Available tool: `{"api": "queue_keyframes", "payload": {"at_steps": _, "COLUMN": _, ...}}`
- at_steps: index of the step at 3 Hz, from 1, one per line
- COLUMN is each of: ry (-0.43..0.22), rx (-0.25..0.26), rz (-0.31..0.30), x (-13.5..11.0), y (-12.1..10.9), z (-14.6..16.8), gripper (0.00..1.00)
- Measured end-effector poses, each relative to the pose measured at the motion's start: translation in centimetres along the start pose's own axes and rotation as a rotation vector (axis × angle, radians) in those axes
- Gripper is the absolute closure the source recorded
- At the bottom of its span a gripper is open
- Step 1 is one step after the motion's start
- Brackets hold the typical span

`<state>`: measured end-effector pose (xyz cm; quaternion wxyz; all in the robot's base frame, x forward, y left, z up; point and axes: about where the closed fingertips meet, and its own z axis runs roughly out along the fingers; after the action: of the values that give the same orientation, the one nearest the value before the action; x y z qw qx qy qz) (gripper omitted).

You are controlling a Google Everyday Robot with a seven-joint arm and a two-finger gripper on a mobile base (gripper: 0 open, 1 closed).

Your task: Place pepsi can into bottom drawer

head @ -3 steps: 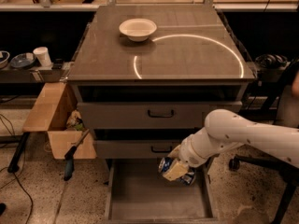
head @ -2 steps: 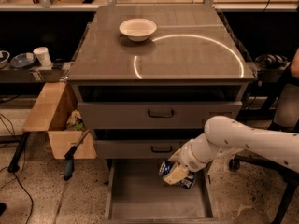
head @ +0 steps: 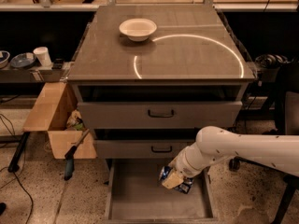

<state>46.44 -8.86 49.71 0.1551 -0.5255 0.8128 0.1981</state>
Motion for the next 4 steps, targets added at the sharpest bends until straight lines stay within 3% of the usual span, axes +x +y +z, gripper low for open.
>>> {"api": "queue_keyframes", "payload": {"at_steps": 2, "ry": 0.011, "rx": 0.008, "rz": 0.015, "x": 0.7, "y": -0.4, "z": 0.8, "gripper": 1.0}}
{"api": "queue_keyframes", "payload": {"at_steps": 4, "ry": 0.041, "rx": 0.013, "rz": 0.081, "x": 3.5, "y": -1.5, "z": 3.5, "gripper": 1.0}}
